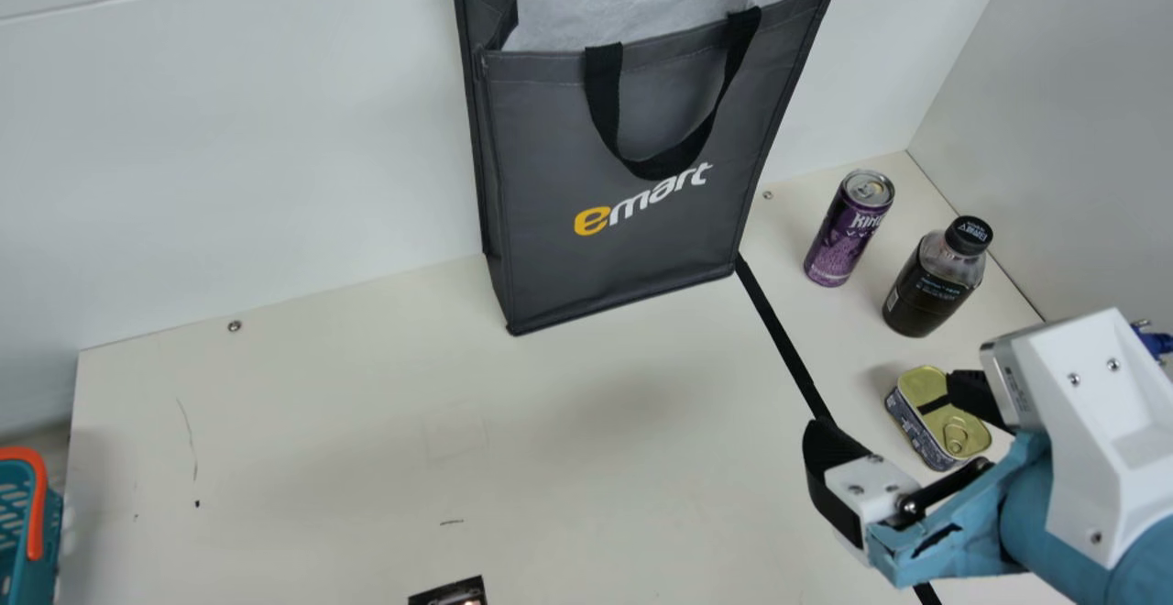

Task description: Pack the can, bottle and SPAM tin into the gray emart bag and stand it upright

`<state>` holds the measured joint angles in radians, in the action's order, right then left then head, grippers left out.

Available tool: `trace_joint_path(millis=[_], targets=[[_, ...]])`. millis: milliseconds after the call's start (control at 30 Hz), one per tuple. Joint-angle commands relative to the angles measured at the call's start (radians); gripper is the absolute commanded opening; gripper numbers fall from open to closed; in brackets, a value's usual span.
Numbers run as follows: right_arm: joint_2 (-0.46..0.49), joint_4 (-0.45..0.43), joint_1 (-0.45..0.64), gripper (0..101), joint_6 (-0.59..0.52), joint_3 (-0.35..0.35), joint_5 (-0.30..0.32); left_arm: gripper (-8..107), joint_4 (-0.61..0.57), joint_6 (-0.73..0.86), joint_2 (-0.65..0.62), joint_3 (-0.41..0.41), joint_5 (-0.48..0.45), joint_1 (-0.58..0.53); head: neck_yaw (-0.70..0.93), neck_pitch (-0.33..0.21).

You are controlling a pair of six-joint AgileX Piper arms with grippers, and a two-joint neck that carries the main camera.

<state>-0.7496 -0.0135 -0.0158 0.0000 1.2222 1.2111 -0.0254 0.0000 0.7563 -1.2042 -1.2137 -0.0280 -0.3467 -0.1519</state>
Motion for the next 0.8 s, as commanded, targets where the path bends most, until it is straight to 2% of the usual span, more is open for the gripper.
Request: trace_joint_path(millis=[0, 333, 767], targets=[[-0.007, -0.003, -0.002, 95, -0.004, 0.008, -0.004, 90, 0.000, 0.000, 0.000, 0.000, 0.000, 0.000, -0.002, -0.023], [-0.078, -0.017, -0.014, 95, -0.030, 0.074, -0.019, 90, 0.000, 0.000, 0.000, 0.000, 0.000, 0.000, -0.002, -0.023], [-0.202, -0.029, -0.038, 95, -0.074, 0.214, -0.021, 90, 0.000, 0.000, 0.000, 0.000, 0.000, 0.000, -0.002, -0.023]])
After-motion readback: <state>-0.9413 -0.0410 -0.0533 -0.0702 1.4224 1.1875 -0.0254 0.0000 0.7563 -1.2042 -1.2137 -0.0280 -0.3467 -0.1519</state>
